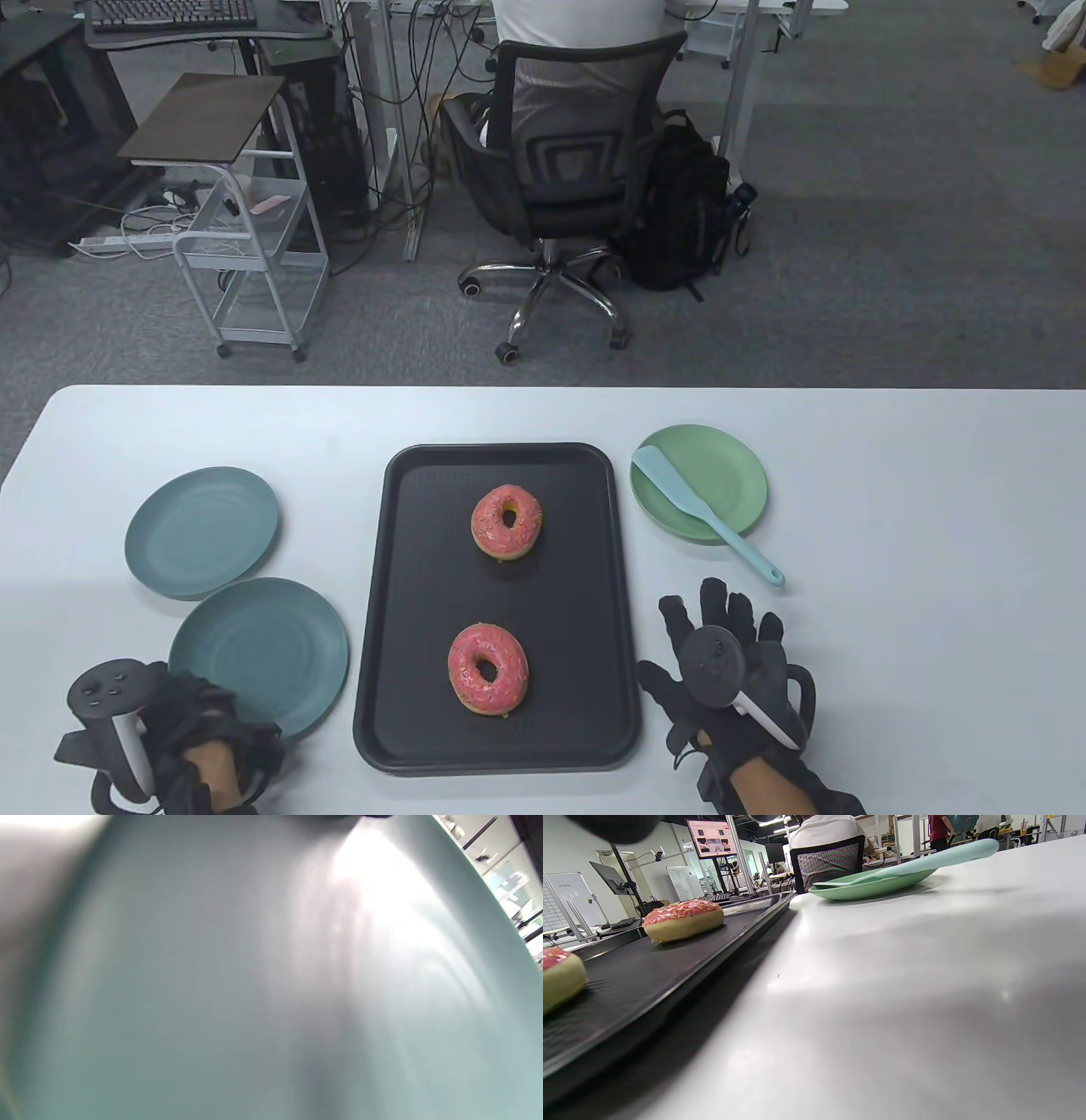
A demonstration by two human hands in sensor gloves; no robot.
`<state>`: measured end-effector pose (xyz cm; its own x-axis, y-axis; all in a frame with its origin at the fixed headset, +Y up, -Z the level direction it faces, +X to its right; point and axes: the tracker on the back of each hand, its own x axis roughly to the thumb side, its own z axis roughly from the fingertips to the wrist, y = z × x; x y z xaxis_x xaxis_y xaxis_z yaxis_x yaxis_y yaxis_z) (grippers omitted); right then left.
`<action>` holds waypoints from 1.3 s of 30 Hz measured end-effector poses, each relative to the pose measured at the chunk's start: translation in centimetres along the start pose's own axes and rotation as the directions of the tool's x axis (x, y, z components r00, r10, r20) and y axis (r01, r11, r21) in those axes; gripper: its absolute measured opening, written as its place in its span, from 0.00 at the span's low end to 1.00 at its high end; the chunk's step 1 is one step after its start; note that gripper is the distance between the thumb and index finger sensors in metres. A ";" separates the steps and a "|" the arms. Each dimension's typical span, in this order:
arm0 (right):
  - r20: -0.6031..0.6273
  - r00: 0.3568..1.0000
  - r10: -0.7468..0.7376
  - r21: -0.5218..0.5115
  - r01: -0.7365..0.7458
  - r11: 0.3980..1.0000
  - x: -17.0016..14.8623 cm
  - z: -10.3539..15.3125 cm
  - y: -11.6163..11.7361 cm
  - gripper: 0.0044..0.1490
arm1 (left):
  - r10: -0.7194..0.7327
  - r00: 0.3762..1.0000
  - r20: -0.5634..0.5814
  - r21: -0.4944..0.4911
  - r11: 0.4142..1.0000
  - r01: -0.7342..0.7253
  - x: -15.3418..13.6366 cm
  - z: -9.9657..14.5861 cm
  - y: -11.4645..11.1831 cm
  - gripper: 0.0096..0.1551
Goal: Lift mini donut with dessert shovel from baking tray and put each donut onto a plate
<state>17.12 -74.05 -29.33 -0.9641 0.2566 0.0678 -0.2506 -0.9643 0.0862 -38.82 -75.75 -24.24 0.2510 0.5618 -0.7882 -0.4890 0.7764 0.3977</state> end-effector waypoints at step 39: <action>-0.098 0.995 -0.010 0.035 0.013 0.999 -1.6 -0.4 0.0 0.55 | 0.198 0.842 0.502 -0.565 0.812 0.146 9.2 10.7 -7.5 0.24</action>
<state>18.61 -74.45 -29.84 -0.9656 0.2582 -0.0311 -0.2600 -0.9579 0.1219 -23.89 -73.33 -29.49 0.5341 0.7699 -0.3492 -0.8323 0.5514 -0.0572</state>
